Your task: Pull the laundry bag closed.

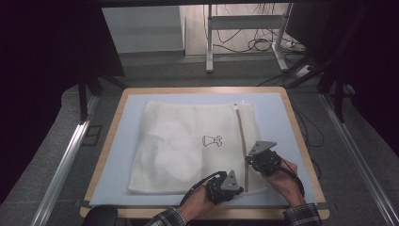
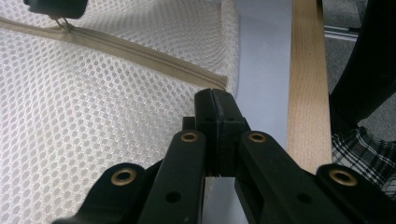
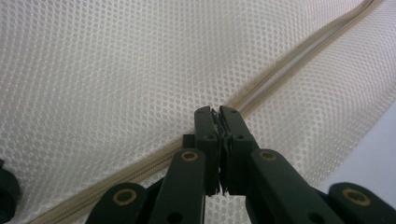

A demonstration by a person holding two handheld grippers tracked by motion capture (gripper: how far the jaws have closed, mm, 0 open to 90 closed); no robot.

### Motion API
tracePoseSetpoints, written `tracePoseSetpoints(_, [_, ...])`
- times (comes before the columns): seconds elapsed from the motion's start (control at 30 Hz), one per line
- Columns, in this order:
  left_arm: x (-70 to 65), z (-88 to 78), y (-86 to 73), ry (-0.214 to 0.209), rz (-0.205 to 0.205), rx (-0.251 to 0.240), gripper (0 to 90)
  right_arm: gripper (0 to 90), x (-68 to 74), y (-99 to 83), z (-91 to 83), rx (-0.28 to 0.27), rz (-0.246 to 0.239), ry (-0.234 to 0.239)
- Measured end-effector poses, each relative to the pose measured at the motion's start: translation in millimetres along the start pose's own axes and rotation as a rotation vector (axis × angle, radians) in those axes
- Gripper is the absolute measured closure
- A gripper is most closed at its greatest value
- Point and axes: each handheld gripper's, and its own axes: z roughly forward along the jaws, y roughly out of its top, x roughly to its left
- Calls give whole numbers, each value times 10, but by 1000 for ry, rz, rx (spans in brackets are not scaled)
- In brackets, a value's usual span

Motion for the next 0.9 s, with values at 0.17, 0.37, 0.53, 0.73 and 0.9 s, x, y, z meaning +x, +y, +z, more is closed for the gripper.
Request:
tracePoseSetpoints(0.17, [4, -1, 1, -1, 0, 1, 900, 862, -31, 12, 40, 7, -8, -7])
tracePoseSetpoints(0.37, [1, -1, 1, -1, -1, 1, 900, 861, -85, 28, 74, 8, -16, -20])
tracePoseSetpoints(0.53, [3, -1, 0, -2, -1, 1, 900, 861, -145, 48, 108, 1, -16, -25])
tracePoseSetpoints(0.73, [-1, 3, 0, -2, -5, -5, 900, 860, -196, 84, 161, 1, -22, -35])
tracePoseSetpoints(0.9, [-11, 7, 0, 0, -16, -11, 900, 858, -244, 126, 203, 1, -25, -39])
